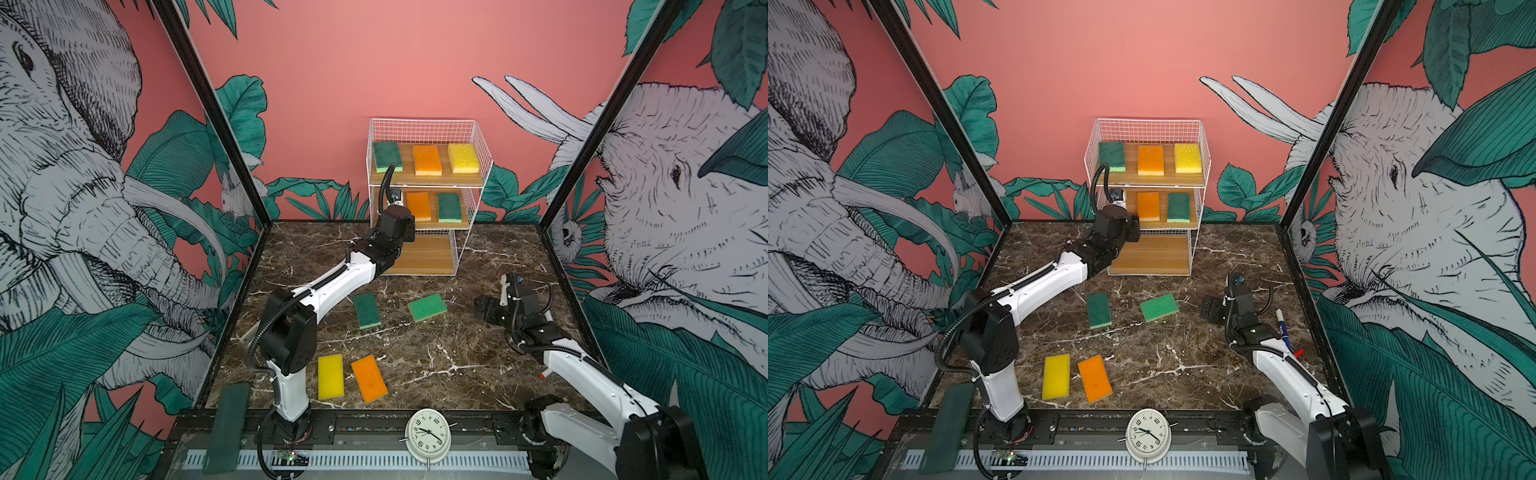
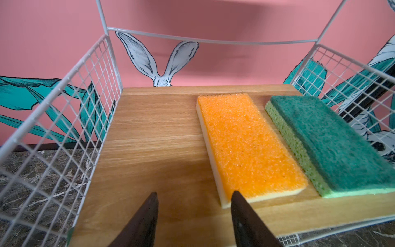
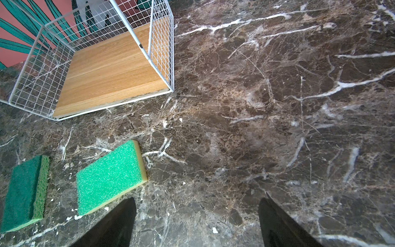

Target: Place and organize the cleaning sponges onto the shelf

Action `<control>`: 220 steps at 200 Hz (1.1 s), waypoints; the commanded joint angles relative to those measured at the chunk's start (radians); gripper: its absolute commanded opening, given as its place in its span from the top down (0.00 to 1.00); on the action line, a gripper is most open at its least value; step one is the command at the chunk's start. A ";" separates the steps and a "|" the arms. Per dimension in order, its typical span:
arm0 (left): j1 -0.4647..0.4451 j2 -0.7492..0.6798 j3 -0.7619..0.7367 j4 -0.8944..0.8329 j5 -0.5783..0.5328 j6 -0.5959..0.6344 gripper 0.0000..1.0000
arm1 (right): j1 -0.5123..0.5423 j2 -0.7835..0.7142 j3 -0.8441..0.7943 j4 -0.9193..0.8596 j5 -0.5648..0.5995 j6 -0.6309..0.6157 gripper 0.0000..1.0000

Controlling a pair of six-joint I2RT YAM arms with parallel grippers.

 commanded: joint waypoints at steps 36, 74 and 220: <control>-0.062 -0.075 -0.070 0.082 0.075 0.075 0.52 | -0.005 -0.024 -0.013 0.002 0.013 -0.003 0.08; -0.097 -0.074 -0.059 0.102 0.082 0.100 0.54 | -0.006 -0.044 -0.015 0.001 0.016 0.000 0.08; -0.071 0.006 0.057 0.019 0.008 0.112 0.67 | -0.006 -0.036 -0.020 0.019 0.018 -0.001 0.08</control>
